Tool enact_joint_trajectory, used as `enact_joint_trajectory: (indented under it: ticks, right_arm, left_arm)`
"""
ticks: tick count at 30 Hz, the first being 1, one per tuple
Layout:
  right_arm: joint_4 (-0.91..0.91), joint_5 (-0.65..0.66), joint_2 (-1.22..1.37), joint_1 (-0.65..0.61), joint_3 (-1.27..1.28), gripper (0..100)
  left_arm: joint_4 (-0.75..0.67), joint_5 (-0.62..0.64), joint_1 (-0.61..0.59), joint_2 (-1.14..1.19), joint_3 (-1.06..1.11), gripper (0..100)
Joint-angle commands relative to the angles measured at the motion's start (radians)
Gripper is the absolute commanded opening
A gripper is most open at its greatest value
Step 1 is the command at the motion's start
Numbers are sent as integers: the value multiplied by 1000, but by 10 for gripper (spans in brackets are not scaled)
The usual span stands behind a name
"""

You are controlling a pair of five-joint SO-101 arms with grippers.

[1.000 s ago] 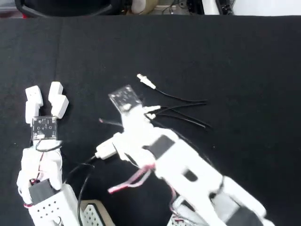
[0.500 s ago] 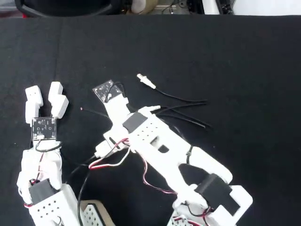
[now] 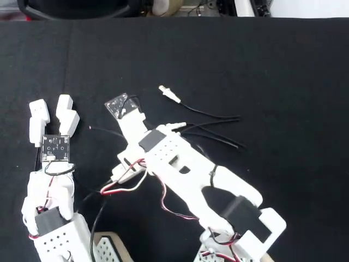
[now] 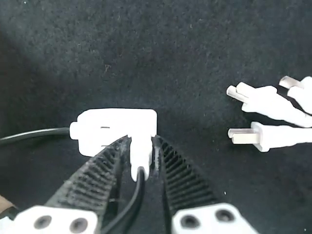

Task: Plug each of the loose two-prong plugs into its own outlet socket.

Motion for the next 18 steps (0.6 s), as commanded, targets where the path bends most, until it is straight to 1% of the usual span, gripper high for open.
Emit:
enact_joint_trajectory:
  ticks: [1,6,11,14,16,18]
  right_arm:
    - [-14,23,4,9,-44,11]
    - [-15,23,22,9,-31,11]
    - [-60,23,173,-31,-45,11]
    - [14,25,240,-31,-108,11]
    - [78,26,236,-8,-131,11]
    - [127,60,209,23,-133,11]
  left_arm:
    - [-21,-6,10,-3,12,33]
    - [-23,-6,10,-3,12,33]
    - [-23,-6,12,-3,12,33]
    - [-25,-21,12,-3,19,33]
    - [-25,-54,12,-3,21,33]
    - [-25,-55,12,-3,21,33]
